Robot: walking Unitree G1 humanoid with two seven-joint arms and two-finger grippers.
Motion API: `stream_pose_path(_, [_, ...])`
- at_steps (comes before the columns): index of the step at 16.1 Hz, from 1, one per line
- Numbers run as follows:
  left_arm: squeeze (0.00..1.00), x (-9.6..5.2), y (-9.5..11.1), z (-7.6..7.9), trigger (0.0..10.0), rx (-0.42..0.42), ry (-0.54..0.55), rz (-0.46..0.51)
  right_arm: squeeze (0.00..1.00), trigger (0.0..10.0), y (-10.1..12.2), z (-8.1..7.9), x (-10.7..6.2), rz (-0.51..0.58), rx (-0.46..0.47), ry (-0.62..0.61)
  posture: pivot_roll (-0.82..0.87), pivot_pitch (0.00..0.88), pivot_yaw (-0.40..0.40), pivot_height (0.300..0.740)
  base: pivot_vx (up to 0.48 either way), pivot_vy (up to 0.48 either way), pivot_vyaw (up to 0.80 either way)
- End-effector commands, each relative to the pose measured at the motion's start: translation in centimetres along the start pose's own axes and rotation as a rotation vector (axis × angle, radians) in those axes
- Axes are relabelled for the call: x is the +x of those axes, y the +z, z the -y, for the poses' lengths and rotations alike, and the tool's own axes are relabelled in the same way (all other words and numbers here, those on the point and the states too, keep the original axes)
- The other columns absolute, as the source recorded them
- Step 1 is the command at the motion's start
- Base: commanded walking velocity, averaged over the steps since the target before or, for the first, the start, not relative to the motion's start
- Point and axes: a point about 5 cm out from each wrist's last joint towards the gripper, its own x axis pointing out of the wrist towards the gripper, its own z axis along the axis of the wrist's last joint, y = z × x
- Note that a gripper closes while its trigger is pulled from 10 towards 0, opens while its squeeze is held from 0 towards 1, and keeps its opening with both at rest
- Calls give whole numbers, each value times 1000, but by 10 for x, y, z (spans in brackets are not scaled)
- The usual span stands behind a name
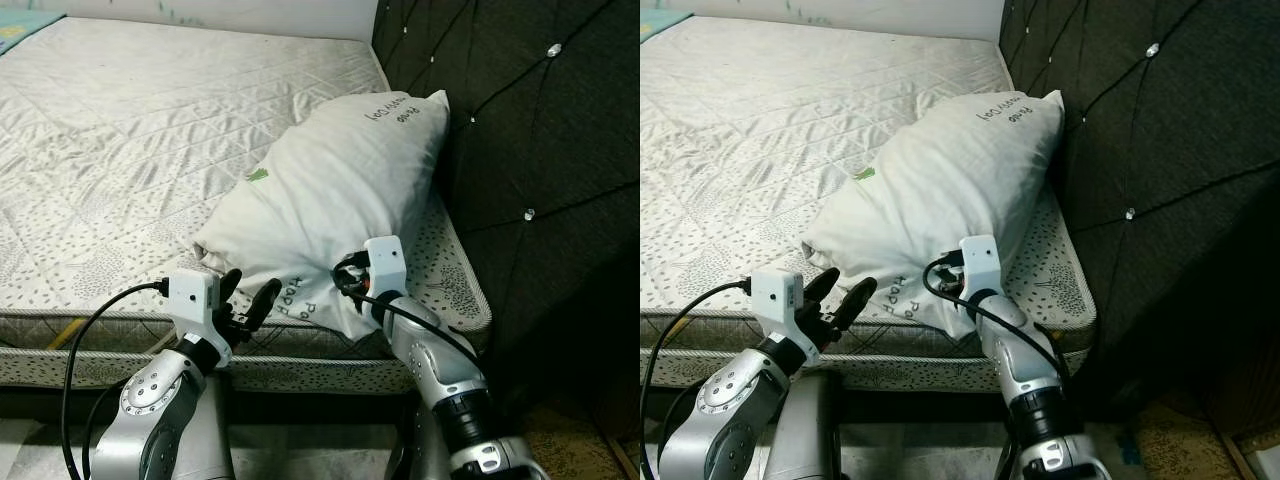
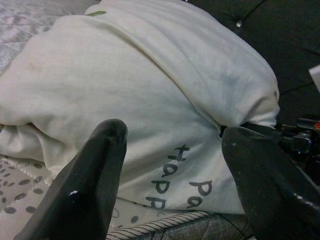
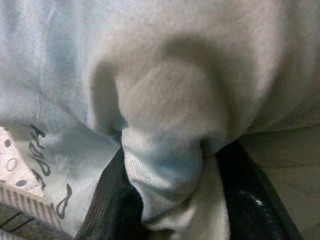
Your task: Clean up the room
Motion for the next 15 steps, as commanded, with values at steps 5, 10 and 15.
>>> stream_pose_path(5, [0,3,3,-3,10000,12,5,10,0,0,25,54,3,57,-71,-146,66,23,-82,480,0,0,0])
stream_pose_path(10, [0,5,5,-5,10000,20,20,19,0,0,74,110,-5,159,-213,-294,56,17,-72,480,0,0,0])
stream_pose_path(15, [0,8,7,-8,10000,28,23,26,0,0,133,154,-27,272,-334,-458,53,16,-61,480,0,0,0])
